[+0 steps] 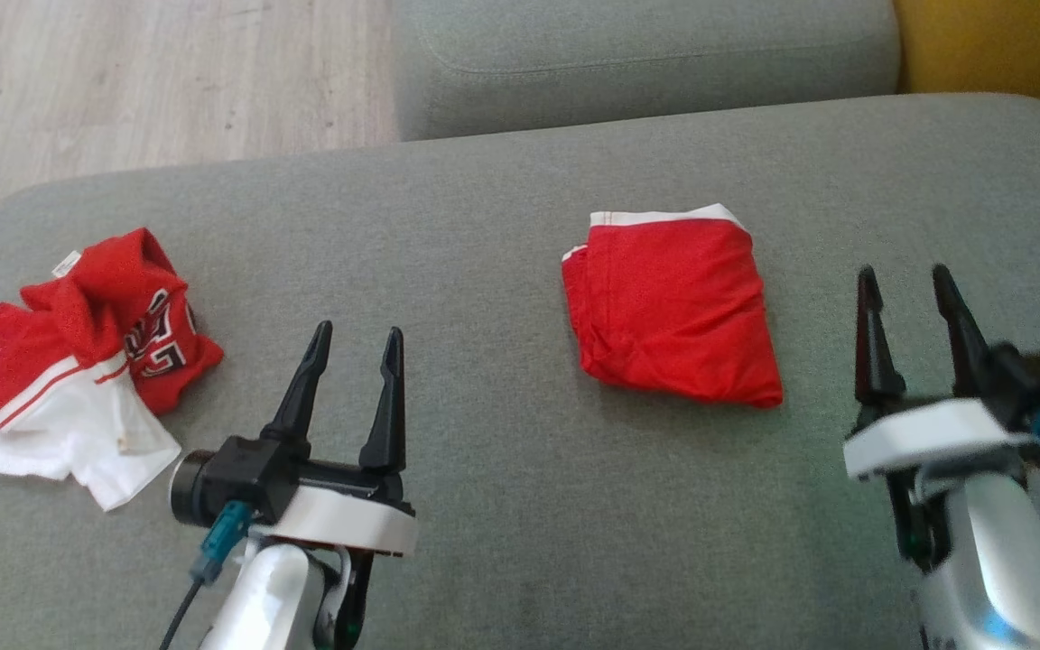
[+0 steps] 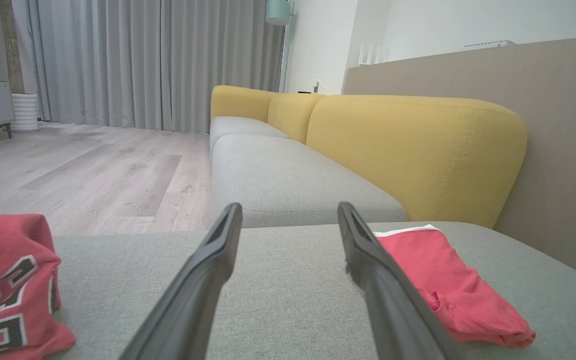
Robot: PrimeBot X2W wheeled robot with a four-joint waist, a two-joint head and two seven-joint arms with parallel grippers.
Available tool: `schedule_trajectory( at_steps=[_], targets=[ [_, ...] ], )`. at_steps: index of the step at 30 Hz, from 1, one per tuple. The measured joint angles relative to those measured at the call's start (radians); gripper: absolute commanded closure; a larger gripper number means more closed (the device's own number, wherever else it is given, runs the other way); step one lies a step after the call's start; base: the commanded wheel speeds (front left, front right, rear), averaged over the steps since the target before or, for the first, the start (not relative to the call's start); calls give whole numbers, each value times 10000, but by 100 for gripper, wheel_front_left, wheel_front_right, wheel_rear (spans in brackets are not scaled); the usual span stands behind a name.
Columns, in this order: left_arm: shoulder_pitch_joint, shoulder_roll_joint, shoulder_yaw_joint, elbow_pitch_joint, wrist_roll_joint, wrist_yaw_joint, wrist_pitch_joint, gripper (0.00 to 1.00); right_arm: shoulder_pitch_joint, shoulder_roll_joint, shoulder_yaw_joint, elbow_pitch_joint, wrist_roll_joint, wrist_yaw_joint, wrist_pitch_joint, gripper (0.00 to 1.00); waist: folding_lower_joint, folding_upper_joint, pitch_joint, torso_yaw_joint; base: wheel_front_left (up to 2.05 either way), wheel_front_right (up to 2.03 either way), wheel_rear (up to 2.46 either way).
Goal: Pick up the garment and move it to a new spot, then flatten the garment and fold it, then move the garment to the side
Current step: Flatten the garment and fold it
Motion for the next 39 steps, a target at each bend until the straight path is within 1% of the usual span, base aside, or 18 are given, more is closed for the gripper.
schedule_trajectory(
  at_steps=[3,5,9,11,12,13,14,16,20,27,28,30,34,36,39],
  targets=[
    [49,-12,54,-136,-4,0,-2,0,790,84,-171,-892,-109,0,0,0,0,0,73,-99,0,0,0],
    [158,-29,184,-307,-81,2,-31,0,1210,117,-192,-1308,368,0,0,0,0,0,164,-123,0,0,0],
    [285,-35,293,-422,-56,-13,-31,0,1486,148,-205,-1664,556,0,0,0,0,0,433,-113,0,0,0],
    [273,-42,297,-483,-52,-92,-31,0,1471,155,-199,-1770,556,0,0,0,0,0,587,-57,0,0,0],
    [271,-48,301,-508,-44,-100,-31,0,1452,155,-171,-1793,556,0,0,17,0,0,667,-21,0,0,0],
    [267,-50,311,-529,-38,-102,-31,0,1416,155,-132,-1791,548,0,0,96,0,0,754,19,0,0,0],
    [257,-52,320,-554,4,-130,-31,0,1360,157,-61,-1789,493,0,0,100,0,0,855,65,0,0,0],
    [173,-61,318,-558,69,-188,-31,0,1137,157,109,-1708,362,0,0,100,1,0,1068,168,0,0,0],
    [-284,-84,290,-560,115,-314,-31,0,-30,165,128,-882,-119,0,0,100,1,0,1573,547,0,0,0],
    [-770,-128,165,-558,115,-368,-46,0,-2054,148,-546,1396,-882,0,499,100,2,0,2174,1292,0,0,0],
    [-770,-128,165,-558,115,-368,-46,0,-2054,148,-546,1396,-882,0,499,100,2,0,2174,1292,0,0,0],
    [-813,-134,119,-552,113,-424,-46,0,-2465,136,-568,2069,-1016,0,617,100,2,0,2321,1501,0,0,0],
    [-904,-150,58,-545,113,-441,-46,0,-3075,128,-585,3655,-1363,0,1237,100,3,0,2556,1817,0,0,0],
    [-941,-151,15,-535,113,-441,-46,0,-3253,117,-523,4157,-1384,0,1179,100,2,0,2613,1926,0,0,0],
    [-963,-165,-2,-493,113,-441,-46,0,-3613,21,-247,4604,-1329,0,698,100,2,-1,2608,2002,0,0,0]
  ],
)
